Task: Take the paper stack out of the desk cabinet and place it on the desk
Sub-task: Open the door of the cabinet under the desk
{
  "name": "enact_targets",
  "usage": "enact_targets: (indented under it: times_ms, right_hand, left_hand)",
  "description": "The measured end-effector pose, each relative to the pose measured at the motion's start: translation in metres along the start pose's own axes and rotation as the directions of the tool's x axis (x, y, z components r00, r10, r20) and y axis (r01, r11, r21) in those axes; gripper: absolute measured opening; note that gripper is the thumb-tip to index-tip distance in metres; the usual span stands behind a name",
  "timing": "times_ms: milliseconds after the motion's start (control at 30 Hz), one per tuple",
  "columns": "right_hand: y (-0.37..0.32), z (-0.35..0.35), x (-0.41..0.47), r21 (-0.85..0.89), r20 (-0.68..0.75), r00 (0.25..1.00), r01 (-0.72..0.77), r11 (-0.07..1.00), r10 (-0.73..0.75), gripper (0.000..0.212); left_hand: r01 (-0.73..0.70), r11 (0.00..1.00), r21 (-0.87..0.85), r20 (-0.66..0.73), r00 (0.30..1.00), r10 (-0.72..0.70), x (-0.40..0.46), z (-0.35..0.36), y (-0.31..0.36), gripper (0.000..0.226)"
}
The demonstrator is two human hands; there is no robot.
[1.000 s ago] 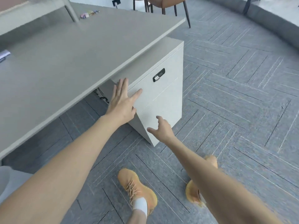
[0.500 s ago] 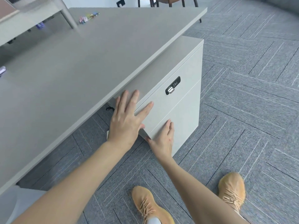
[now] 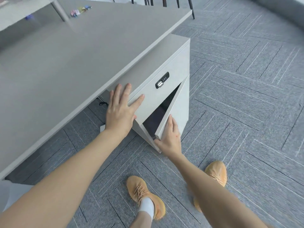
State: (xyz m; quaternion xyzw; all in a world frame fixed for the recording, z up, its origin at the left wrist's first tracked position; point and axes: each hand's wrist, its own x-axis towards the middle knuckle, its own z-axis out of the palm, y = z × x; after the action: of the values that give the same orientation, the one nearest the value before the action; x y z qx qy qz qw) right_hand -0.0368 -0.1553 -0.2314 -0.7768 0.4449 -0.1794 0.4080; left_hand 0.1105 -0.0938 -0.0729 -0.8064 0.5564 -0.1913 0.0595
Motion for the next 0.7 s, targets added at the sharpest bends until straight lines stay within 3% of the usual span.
enact_targets:
  times_ms: [167,300,467,700]
  right_hand:
    - [0.028,-0.058,-0.032,-0.101,-0.014,0.995,0.098,0.990,-0.100,0.095]
    - [0.041,-0.098,-0.042,-0.067,-0.007,1.000,0.001,0.998,-0.002,0.087]
    - [0.055,-0.143,-0.025,-0.073,-0.130,0.986,-0.118,0.990,0.108,0.065]
    - [0.089,-0.212,0.005,-0.441,-0.147,0.982,-0.169,0.881,0.115,0.065]
  left_hand:
    - [0.017,0.999,-0.036,0.070,0.997,-0.015,-0.001,-0.013,0.002,0.089]
    - [0.080,0.996,-0.043,0.127,0.989,-0.074,-0.001,-0.023,0.009,0.087]
    - [0.180,0.977,-0.117,0.147,0.976,-0.162,0.001,-0.030,0.022,0.078]
    - [0.213,0.970,-0.119,0.156,0.969,-0.194,0.002,-0.027,0.023,0.075]
